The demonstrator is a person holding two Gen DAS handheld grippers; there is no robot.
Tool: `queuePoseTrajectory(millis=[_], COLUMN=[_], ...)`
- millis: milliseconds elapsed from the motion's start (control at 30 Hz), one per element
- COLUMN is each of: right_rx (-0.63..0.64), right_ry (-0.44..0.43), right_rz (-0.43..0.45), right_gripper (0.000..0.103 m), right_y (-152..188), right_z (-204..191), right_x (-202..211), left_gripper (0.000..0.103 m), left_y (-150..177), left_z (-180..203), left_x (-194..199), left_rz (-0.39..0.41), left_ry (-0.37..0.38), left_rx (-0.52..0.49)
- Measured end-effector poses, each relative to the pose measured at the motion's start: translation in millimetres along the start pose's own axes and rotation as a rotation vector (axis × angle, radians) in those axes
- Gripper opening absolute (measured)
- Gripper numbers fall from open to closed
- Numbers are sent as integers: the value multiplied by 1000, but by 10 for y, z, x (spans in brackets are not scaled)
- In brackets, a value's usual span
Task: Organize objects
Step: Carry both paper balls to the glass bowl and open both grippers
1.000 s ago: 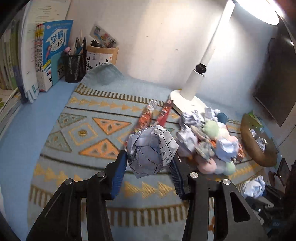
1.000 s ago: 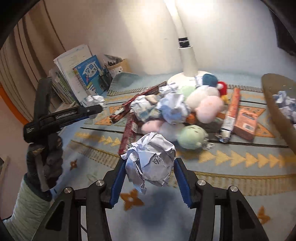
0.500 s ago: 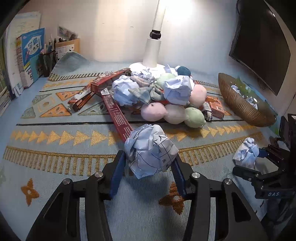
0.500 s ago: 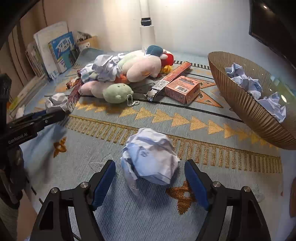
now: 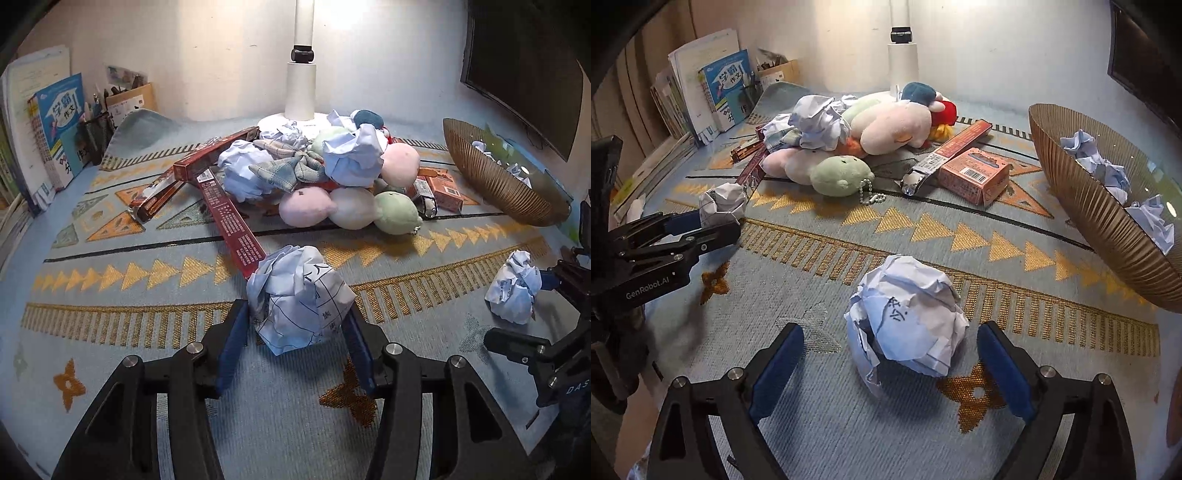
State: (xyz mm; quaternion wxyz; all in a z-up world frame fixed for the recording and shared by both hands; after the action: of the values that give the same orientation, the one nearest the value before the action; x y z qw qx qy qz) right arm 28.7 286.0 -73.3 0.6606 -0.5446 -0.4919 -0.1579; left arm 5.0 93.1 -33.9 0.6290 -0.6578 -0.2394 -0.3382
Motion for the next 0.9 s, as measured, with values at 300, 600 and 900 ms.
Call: queuePoseTrajectory(millis=[300, 600, 900], right_rx=[-53, -124, -294], right_ry=[-33, -58, -33], right_rz=[24, 127, 240], right_gripper=[87, 53, 54], right_y=[-34, -69, 36], right_z=[71, 104, 621], right_x=[39, 280, 1023], left_gripper=[45, 44, 44], left_y=[-23, -45, -645], left_z=[13, 23, 940], left_x=[62, 141, 538], left_rz=[36, 69, 132], left_ry=[7, -27, 156], left_rx=[-2, -4, -100])
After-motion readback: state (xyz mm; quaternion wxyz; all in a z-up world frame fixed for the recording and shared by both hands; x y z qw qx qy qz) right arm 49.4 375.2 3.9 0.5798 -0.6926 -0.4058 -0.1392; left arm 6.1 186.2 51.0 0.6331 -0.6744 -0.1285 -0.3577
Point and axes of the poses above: each gripper's, at about its wrist camera, not at the fingertips, and x roughly against the way its jaws point, z to its right, y to its underside, the point moved 8 cm from there along -x, roughly the way its jaws point, and after that the axes turned 1 degree about -y, right-handed, at the moved point
